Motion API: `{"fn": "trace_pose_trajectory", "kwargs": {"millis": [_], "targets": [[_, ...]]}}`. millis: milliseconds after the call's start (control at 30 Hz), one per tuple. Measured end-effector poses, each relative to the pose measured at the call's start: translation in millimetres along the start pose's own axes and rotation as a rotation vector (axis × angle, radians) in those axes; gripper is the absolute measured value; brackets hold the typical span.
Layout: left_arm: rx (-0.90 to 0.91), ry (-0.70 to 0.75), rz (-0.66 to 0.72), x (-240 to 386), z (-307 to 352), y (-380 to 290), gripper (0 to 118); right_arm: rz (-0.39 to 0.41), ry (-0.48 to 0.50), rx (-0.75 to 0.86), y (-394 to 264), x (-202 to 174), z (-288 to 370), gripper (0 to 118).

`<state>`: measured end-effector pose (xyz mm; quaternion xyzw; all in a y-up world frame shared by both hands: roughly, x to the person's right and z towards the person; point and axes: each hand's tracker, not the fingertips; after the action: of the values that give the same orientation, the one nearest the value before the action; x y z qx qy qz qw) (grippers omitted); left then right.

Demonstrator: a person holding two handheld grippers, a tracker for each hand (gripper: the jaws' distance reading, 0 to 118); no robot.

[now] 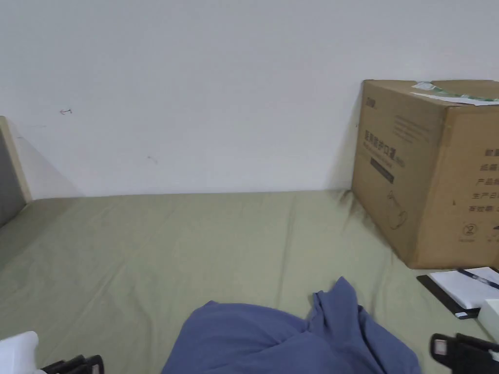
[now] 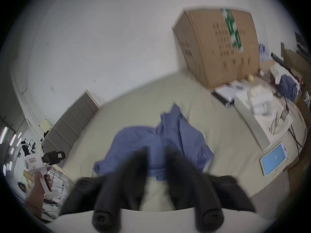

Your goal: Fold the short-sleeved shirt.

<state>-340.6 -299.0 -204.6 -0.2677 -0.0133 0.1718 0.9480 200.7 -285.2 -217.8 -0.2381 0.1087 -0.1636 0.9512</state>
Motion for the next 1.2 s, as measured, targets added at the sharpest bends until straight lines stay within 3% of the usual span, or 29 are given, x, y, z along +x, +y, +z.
{"fn": "trace_pose_trajectory", "kwargs": {"millis": [33, 200, 367, 467, 500, 600, 633, 767, 800, 833, 867, 933, 967, 1033, 1100, 1200], "targets": [[0.027, 0.029, -0.014, 4, 8, -5, 0, 0.013, -0.013, 0.042, -4, -9, 7, 0], [0.077, 0.035, -0.040, 9, 21, -18, 0, 0.023, 0.015, 0.102, -13, -42, 19, 0], [-0.237, 0.037, -0.061, 2, -33, -3, 0, 0.153, 0.046, 0.034, -13, -54, 8, 0], [-0.371, 0.044, -0.021, -14, -88, -3, 3, 0.135, 0.075, 0.004, -15, -53, -2, 0], [-0.383, 0.074, -0.004, -21, -108, -3, 18, 0.110, 0.084, -0.008, -16, -52, -6, 0], [-0.476, 0.102, 0.012, -39, -161, -7, 118, 0.051, 0.098, -0.059, -20, -44, -16, 0], [-0.510, 0.134, 0.014, -40, -174, -12, 113, 0.050, 0.095, -0.066, -21, -43, -19, 0], [-0.580, 0.201, -0.054, -44, -217, -32, 113, 0.078, 0.083, -0.105, -28, -41, -31, 0], [-0.617, 0.215, -0.056, -46, -227, -41, 109, 0.098, 0.065, -0.122, -29, -41, -36, 0], [-0.675, 0.218, -0.034, -48, -234, -48, 95, 0.106, 0.058, -0.131, -30, -41, -40, 0], [-0.719, 0.205, -0.022, -50, -237, -54, 88, 0.108, 0.058, -0.139, -31, -38, -45, 0], [-0.629, 0.218, -0.084, -49, -228, -58, 87, 0.112, 0.055, -0.160, -33, -37, -54, 0], [-0.567, 0.176, -0.102, -44, -218, -56, 80, 0.114, 0.055, -0.165, -33, -37, -57, 0], [-0.518, 0.042, -0.054, -36, -194, -56, 1, 0.135, 0.058, -0.167, -32, -35, -65, 0], [-0.449, 0.001, 0.000, -30, -176, -55, 2, 0.164, 0.039, -0.129, -23, -29, -73, 0], [-0.347, 0.000, -0.018, -23, -159, -56, 2, 0.108, 0.043, -0.099, 11, -6, -103, 0]]}}
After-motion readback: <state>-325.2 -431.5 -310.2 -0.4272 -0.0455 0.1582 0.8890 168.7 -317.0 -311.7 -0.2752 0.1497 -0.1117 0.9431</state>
